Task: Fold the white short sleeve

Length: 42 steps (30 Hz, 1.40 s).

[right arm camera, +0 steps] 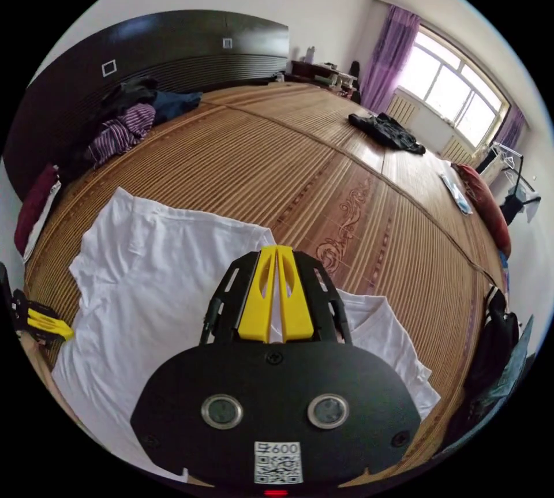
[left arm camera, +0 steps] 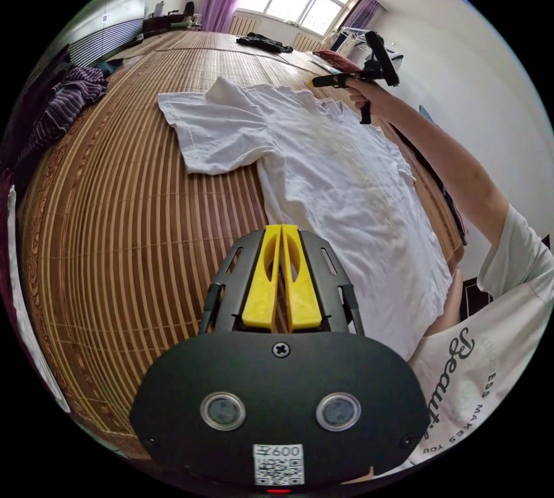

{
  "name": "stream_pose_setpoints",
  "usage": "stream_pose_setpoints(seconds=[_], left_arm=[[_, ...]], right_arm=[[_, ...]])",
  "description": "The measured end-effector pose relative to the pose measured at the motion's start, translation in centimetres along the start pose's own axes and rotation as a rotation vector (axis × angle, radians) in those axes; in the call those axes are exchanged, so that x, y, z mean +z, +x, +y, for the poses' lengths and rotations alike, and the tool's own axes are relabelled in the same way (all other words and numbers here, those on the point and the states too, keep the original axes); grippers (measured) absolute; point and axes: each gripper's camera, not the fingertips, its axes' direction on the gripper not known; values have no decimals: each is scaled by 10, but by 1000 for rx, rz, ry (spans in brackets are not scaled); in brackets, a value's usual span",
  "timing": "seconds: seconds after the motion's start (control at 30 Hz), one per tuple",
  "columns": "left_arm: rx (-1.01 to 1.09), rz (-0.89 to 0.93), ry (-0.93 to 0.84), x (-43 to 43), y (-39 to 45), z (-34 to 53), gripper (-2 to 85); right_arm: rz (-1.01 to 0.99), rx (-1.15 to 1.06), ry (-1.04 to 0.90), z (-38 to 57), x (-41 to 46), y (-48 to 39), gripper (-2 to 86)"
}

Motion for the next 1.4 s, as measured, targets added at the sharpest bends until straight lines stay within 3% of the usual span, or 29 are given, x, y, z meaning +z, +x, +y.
stream_pose_setpoints(seconds=[0.1,0.3,0.43,0.6,0.8,0.87,0.97,1.07,1.17,1.4], left_arm=[[11,-21,-1,-30,49,-27,1],[6,22,-17,-88,123,-82,1],[10,18,-16,-128,178,-115,1],[28,-15,-15,-173,241,-150,3],[-41,86,-28,-238,271,-200,2],[-193,169,85,-289,248,-206,2],[-314,180,267,-356,236,-197,2],[-364,149,343,-399,246,-199,3],[-364,203,301,-411,266,-215,2],[-309,199,253,-444,325,-248,1]], right_arm=[[43,21,-12,-2,52,-12,-9],[-99,150,13,-13,79,8,-9],[-17,88,149,-18,85,-17,-9],[-30,-26,-5,-34,157,-55,-9],[144,-23,69,-27,185,-77,-8],[214,32,299,-15,154,-93,-6],[53,-98,428,-13,123,-135,0],[-155,-235,364,-29,112,-185,20],[-332,-317,264,-44,115,-230,15],[-241,-256,82,-83,167,-262,16]])
